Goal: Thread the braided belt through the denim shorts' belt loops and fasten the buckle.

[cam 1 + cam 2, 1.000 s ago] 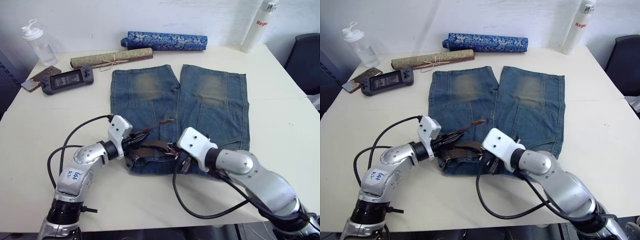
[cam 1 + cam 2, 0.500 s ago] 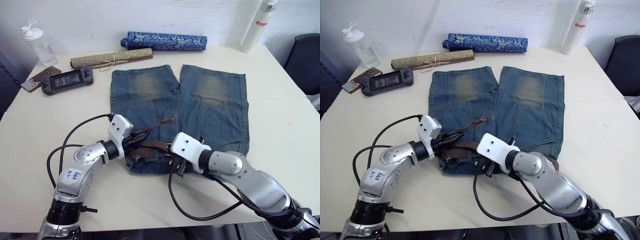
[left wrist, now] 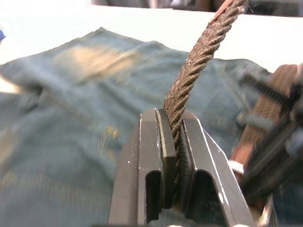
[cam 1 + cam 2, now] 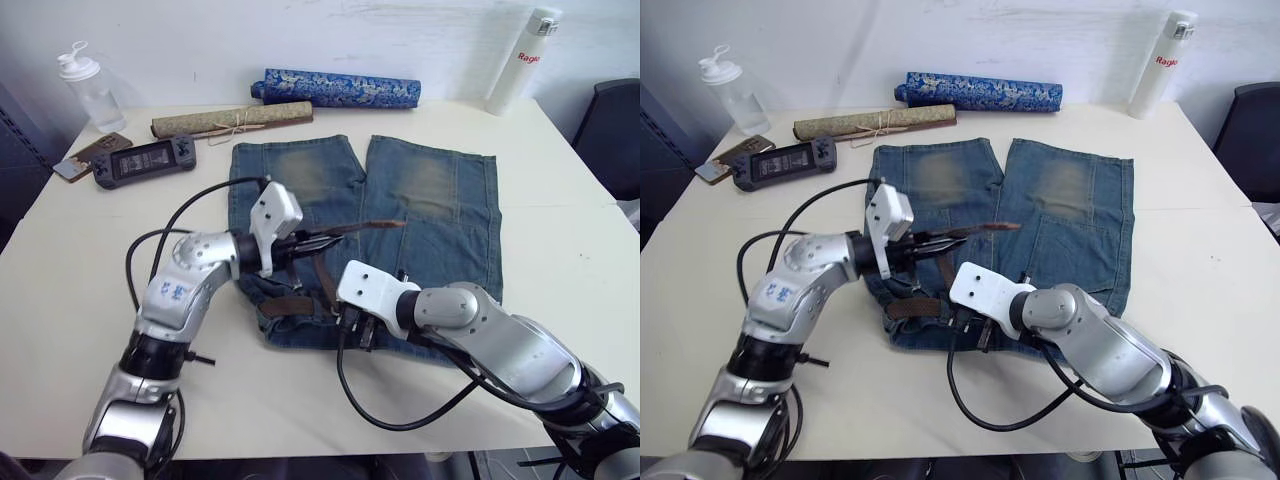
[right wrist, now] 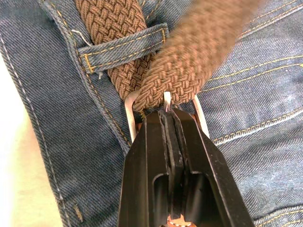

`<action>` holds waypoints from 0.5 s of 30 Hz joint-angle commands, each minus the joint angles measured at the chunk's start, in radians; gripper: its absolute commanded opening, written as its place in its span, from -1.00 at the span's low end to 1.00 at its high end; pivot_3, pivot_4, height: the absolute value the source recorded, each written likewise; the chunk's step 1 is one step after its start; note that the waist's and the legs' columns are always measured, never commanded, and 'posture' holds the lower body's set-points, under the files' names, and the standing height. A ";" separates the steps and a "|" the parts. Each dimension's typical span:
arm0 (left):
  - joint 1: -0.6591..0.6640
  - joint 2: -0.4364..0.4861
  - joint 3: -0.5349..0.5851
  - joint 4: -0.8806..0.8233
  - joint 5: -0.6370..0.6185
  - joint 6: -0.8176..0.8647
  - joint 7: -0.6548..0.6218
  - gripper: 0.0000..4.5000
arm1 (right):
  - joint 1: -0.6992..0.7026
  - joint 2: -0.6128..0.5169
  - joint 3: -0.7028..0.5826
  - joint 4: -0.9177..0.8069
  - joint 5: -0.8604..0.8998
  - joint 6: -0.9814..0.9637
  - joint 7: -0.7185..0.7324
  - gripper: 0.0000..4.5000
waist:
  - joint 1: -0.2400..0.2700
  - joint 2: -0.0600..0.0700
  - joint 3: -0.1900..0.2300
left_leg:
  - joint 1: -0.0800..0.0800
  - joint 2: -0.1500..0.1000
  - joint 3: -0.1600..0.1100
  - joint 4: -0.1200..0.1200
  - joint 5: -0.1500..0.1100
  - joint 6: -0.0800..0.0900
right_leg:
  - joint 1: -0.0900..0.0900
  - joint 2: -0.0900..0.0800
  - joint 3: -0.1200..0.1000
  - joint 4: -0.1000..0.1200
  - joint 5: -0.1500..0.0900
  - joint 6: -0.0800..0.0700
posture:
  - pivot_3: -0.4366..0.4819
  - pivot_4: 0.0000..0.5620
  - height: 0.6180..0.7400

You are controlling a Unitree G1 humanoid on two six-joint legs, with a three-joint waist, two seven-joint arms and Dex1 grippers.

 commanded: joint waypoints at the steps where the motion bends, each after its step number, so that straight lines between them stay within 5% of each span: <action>1: -0.134 -0.065 -0.035 0.135 0.017 -0.121 -0.107 -1.00 | 0.065 -0.017 0.129 0.099 0.056 0.076 0.048 -0.98 | -0.001 -0.001 0.000 | 0.000 0.000 0.000 -0.001 0.000 0.000 | 0.000 0.000 0.000 -0.001 0.000 0.000 | -0.05 -0.47 -0.68; 15: -0.598 -0.521 -0.104 0.753 0.123 -0.458 -0.286 -1.00 | 0.065 -0.004 0.172 0.096 0.030 0.060 0.025 -0.98 | -0.001 0.000 0.000 | 0.001 -0.001 -0.002 -0.010 0.005 0.004 | 0.007 0.001 -0.002 -0.021 0.012 0.008 | -0.05 -0.47 -0.68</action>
